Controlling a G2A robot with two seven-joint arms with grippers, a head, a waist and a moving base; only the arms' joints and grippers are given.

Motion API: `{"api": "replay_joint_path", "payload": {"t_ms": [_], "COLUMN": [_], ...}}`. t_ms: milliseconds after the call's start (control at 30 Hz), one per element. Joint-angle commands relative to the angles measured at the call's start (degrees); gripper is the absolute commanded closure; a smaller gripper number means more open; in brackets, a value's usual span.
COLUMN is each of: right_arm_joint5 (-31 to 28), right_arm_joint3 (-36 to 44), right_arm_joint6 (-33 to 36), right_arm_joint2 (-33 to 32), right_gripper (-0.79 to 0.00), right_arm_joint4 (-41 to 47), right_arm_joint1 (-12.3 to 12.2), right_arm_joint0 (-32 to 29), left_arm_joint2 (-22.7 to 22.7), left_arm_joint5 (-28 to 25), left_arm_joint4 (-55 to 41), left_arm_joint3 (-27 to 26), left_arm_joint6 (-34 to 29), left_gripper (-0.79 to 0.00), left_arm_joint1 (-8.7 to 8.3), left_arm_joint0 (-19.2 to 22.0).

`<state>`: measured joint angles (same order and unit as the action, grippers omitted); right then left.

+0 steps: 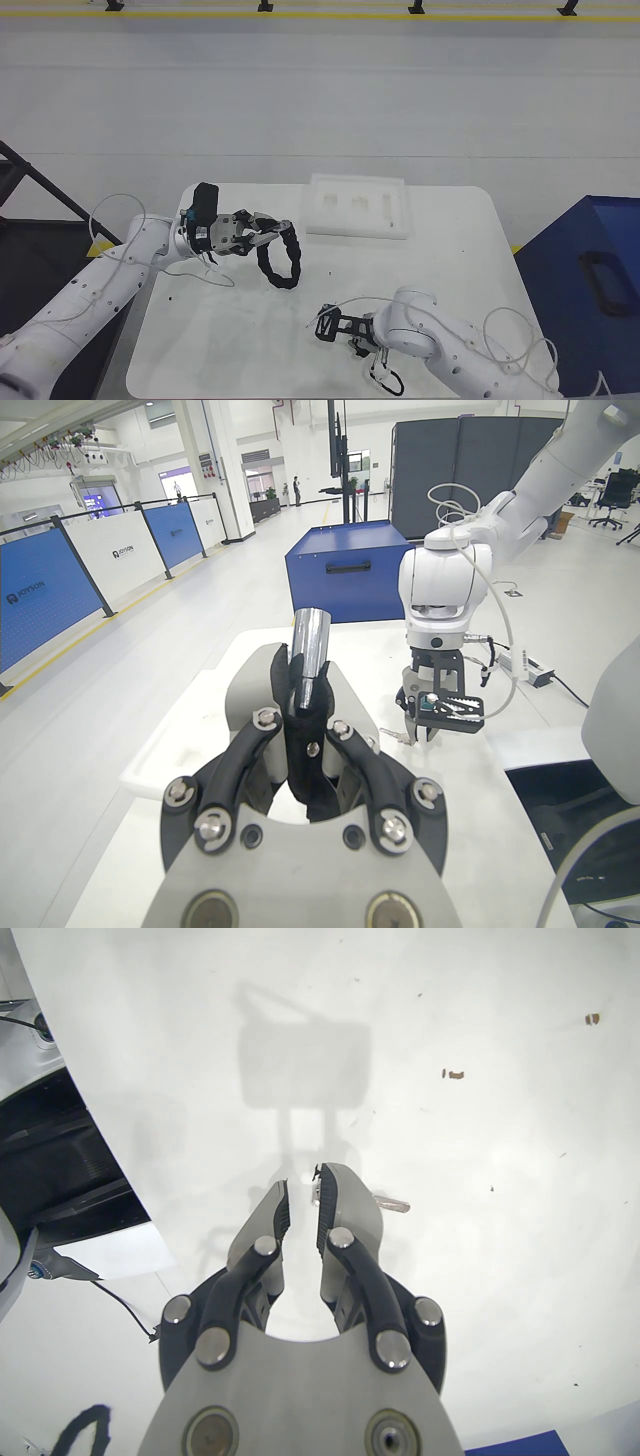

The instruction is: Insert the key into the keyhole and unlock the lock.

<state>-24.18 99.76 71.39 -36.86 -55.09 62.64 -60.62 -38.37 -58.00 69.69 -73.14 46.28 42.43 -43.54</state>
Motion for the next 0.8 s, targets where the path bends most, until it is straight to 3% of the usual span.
{"api": "replay_joint_path", "payload": {"t_ms": [0, 233, 333, 467, 767], "right_arm_joint5": [0.42, 0.78, 0.92, 0.88, -1.40], "right_arm_joint3": [-0.71, -3.73, -4.80, -4.74, 0.26], "right_arm_joint6": [-0.17, -0.86, -1.25, -1.79, -5.44], "right_arm_joint2": [0.20, 1.22, 1.59, 1.58, -7.25], "right_gripper": [-0.120, -0.071, 0.000, 0.000, 0.000], "right_arm_joint4": [-0.02, 0.38, 0.51, 0.67, 4.77], "right_arm_joint1": [0.18, 0.84, 1.12, 1.31, -0.58], "right_arm_joint0": [0.39, 1.42, 1.84, 2.30, 2.57], "left_arm_joint2": [0.00, 0.00, 0.00, 0.00, 0.00], "left_arm_joint5": [0.00, 0.00, 0.00, 0.00, 0.00], "left_arm_joint4": [0.00, 0.00, 0.00, 0.00, 0.00], "left_arm_joint3": [0.00, 0.00, 0.00, 0.00, 0.00], "left_arm_joint6": [0.00, 0.00, 0.00, 0.00, 0.00], "left_gripper": [0.000, 0.000, 0.000, 0.000, 0.000], "left_arm_joint1": [0.00, 0.00, 0.00, 0.00, 0.00], "left_arm_joint0": [0.00, 0.00, 0.00, 0.00, 0.00]}}
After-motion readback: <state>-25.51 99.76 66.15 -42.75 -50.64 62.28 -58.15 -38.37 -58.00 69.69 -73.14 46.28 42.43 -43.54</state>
